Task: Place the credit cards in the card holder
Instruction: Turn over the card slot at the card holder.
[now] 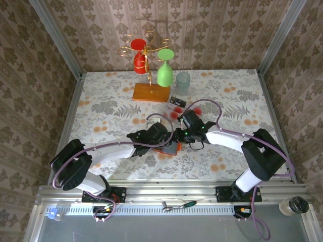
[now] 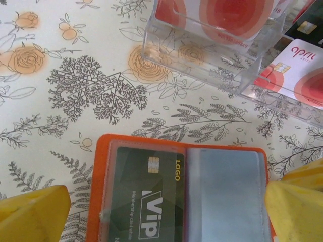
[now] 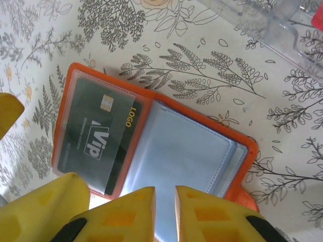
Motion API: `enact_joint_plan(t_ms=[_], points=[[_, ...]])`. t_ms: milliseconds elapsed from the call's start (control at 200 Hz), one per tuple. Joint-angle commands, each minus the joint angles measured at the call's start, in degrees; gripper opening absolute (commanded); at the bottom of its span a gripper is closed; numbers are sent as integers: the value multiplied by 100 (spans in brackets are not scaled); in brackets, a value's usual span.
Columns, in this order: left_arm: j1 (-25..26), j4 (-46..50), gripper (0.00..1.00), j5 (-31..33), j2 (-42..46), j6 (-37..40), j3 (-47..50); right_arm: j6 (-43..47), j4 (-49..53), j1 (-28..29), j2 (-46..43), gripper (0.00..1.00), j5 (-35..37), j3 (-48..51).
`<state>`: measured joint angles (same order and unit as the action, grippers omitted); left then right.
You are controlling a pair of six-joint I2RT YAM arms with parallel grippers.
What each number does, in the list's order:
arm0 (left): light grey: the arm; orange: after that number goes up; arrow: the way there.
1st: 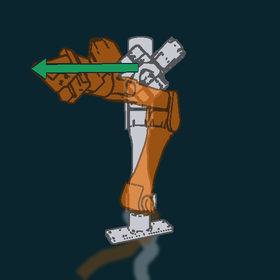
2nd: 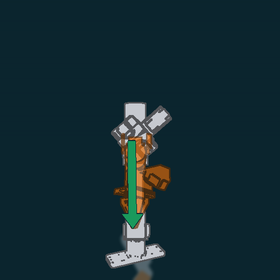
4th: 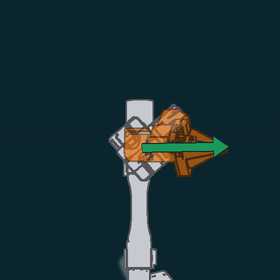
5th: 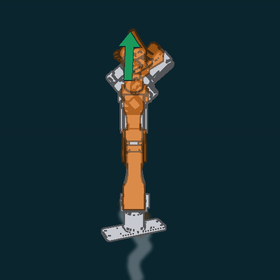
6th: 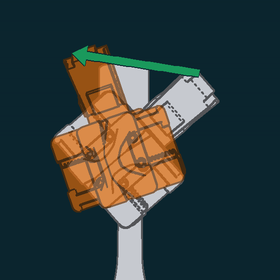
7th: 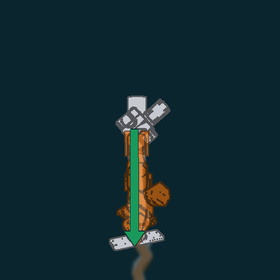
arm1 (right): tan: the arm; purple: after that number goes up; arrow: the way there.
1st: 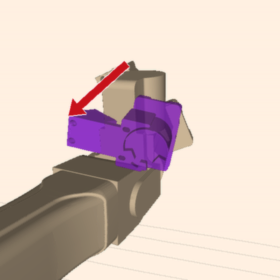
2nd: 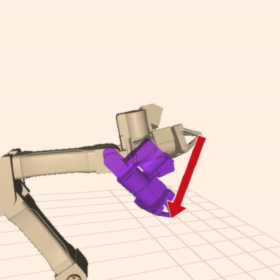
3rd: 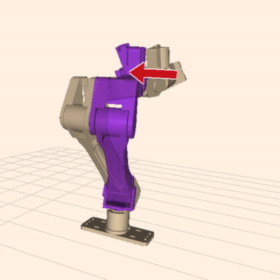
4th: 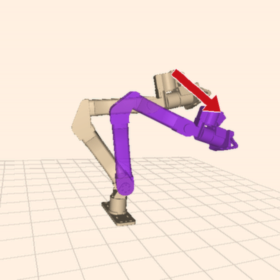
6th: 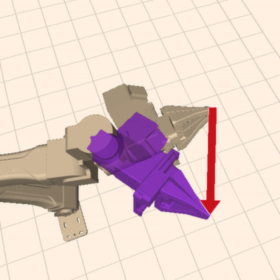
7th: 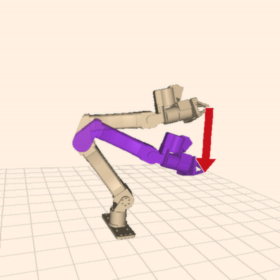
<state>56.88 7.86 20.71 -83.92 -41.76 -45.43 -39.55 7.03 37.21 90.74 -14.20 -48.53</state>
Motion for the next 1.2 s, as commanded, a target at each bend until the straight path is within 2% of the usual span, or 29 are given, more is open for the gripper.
enact_joint_plan(t_ms=[0,90,250,660,1065,1195], points=[[7,88,100,70,70,373,-143,-763,-643,119,216,19,380,223],[-2,26,100,18,18,411,-118,-702,-663,105,370,18,632,217],[-11,-95,100,-32,-44,431,-14,-328,-500,-45,624,17,596,56],[-150,-263,100,-407,-473,537,-7,362,-243,-346,1127,13,-190,-273],[-160,-451,100,-413,-615,471,322,255,-360,-303,1288,13,-698,-402],[-155,-476,95,-362,-600,443,468,207,-368,-311,1277,13,-718,-416]])
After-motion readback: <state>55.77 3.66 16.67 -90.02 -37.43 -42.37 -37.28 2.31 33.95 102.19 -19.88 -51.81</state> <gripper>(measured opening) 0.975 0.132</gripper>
